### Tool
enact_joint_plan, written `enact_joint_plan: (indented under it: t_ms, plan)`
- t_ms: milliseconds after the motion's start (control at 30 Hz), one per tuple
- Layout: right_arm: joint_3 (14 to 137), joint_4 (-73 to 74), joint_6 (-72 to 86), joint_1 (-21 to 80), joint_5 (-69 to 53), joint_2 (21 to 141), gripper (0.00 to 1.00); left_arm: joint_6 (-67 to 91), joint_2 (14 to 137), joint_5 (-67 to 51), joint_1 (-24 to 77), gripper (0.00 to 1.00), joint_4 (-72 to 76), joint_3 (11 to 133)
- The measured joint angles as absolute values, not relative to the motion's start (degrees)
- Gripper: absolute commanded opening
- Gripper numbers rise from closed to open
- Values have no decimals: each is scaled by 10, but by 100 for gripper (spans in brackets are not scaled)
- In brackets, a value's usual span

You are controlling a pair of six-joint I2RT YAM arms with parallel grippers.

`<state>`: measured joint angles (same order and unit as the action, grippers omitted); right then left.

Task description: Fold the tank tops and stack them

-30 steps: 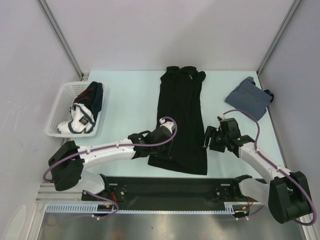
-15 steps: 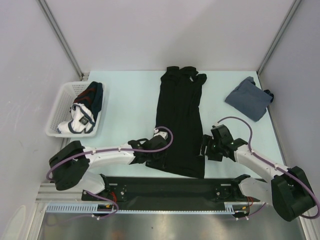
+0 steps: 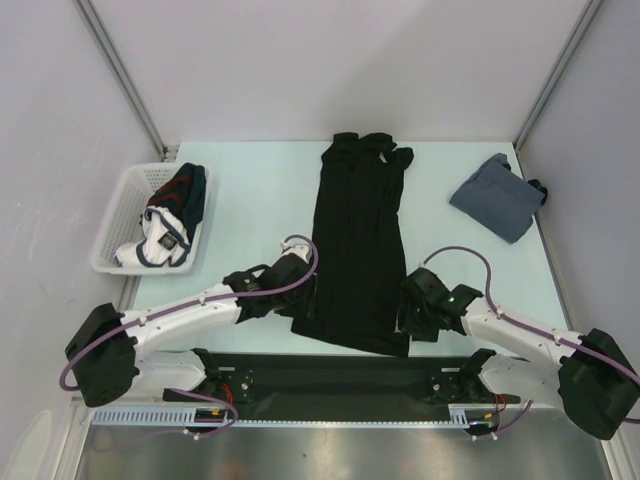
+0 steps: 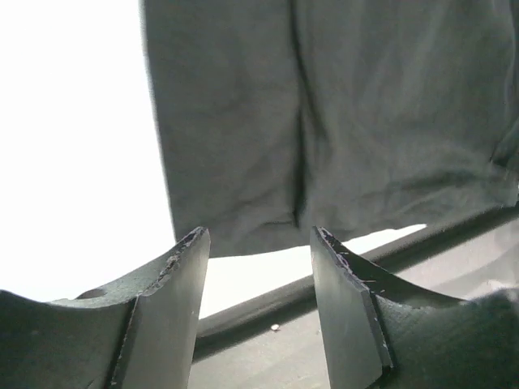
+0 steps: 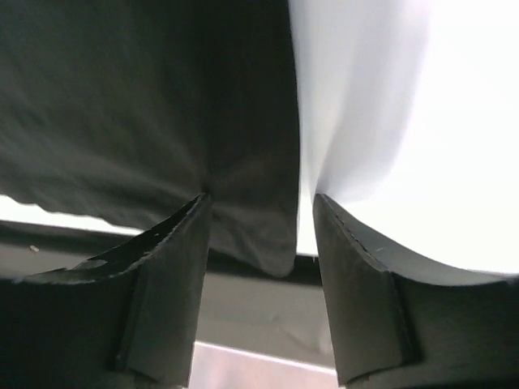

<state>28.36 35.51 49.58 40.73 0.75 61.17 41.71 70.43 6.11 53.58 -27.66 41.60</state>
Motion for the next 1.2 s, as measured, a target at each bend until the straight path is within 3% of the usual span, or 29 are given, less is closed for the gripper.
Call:
enact_joint_plan:
  t_ms: [133, 333, 467, 600, 633, 733, 767, 833, 1200]
  plan:
    - [284, 381, 544, 467, 25, 608, 55, 402, 684, 58, 505, 58, -276, 401]
    - [278, 397, 608, 526, 35, 601, 45, 388, 698, 47, 493, 57, -272, 369]
    - [271, 404, 634, 548, 38, 591, 33, 385, 710, 37, 491, 54, -263, 350]
    - [269, 418, 646, 551, 42, 588, 29, 384, 720, 26, 490, 52, -254, 341]
    - [269, 421, 647, 551, 44, 586, 22, 384, 720, 23, 489, 50, -251, 339]
    - [269, 425, 646, 551, 49, 584, 10, 385, 721, 16, 489, 38, -245, 333]
    - [269, 425, 646, 551, 51, 584, 7, 386, 722, 14, 489, 21, -242, 330]
    - [269, 425, 646, 551, 53, 584, 0, 385, 728, 11, 489, 0, -237, 325]
    - [348, 446, 601, 543, 89, 587, 0, 384, 676, -6, 488, 0, -253, 326]
